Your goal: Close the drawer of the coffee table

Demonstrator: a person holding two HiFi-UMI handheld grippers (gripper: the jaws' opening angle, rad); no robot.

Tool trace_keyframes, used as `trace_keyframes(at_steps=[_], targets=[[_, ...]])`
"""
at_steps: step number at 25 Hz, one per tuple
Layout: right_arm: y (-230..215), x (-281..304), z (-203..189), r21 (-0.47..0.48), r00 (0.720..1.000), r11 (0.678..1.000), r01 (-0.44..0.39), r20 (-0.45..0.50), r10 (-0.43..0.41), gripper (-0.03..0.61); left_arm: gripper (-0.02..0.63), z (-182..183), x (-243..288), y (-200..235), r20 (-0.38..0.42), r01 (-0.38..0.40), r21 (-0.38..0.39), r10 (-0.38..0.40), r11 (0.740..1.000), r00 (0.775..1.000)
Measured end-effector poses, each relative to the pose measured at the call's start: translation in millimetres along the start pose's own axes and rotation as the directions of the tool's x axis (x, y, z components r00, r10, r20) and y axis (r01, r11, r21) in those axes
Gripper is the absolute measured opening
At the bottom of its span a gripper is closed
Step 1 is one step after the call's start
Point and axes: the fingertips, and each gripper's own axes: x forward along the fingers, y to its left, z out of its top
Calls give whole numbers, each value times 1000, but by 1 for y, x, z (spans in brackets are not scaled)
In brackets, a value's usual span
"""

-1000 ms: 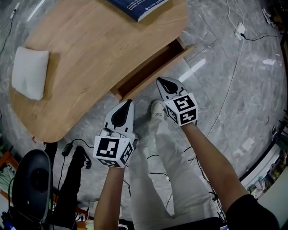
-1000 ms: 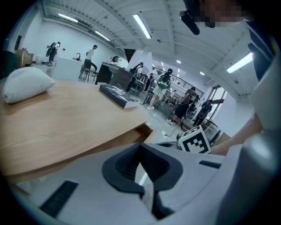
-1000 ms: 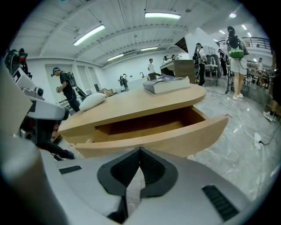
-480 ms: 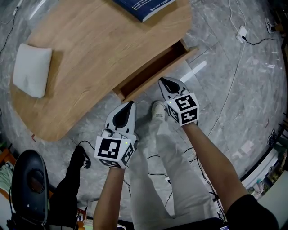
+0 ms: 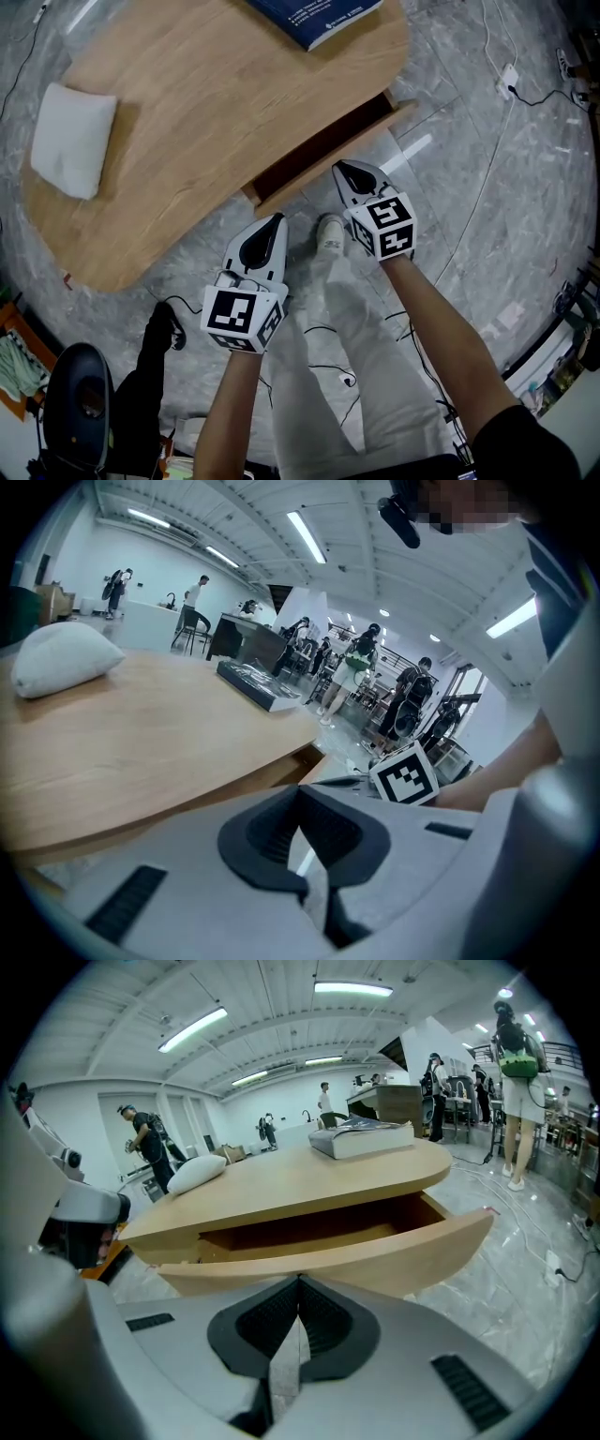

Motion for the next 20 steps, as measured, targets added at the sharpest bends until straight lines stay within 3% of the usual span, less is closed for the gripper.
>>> trace_keyframes(at_steps=[20], targets=[[2, 30, 32, -42, 1000, 999, -8, 26, 9, 14, 2, -5, -10, 11, 14, -30, -41, 31, 999, 999]])
